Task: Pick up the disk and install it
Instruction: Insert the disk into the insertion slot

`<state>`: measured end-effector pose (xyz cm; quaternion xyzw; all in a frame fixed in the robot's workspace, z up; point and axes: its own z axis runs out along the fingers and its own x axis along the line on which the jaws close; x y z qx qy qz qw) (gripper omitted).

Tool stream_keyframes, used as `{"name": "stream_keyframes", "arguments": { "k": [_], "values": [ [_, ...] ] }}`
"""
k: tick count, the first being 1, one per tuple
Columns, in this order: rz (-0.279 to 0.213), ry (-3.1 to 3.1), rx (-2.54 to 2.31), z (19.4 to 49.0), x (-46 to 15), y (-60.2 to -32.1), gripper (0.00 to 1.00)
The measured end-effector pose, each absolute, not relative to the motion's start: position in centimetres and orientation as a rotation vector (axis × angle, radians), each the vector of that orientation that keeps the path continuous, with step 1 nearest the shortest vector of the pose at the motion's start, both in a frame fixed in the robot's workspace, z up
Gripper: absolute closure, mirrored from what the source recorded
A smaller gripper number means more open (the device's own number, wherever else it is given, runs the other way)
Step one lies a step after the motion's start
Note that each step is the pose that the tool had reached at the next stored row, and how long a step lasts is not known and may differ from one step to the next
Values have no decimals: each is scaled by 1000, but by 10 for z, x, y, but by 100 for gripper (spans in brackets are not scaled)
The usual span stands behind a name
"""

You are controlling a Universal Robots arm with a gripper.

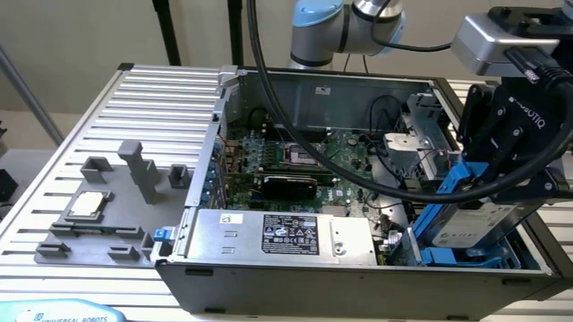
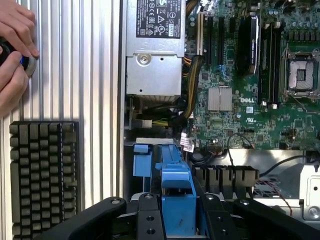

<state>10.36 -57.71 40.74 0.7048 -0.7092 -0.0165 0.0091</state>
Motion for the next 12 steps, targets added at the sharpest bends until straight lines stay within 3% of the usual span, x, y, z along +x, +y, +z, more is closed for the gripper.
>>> {"name": "stream_keyframes", "arguments": {
  "k": [12],
  "values": [
    [-59, -2211, 2199, 403, 105, -577, 67]
  ]
}}
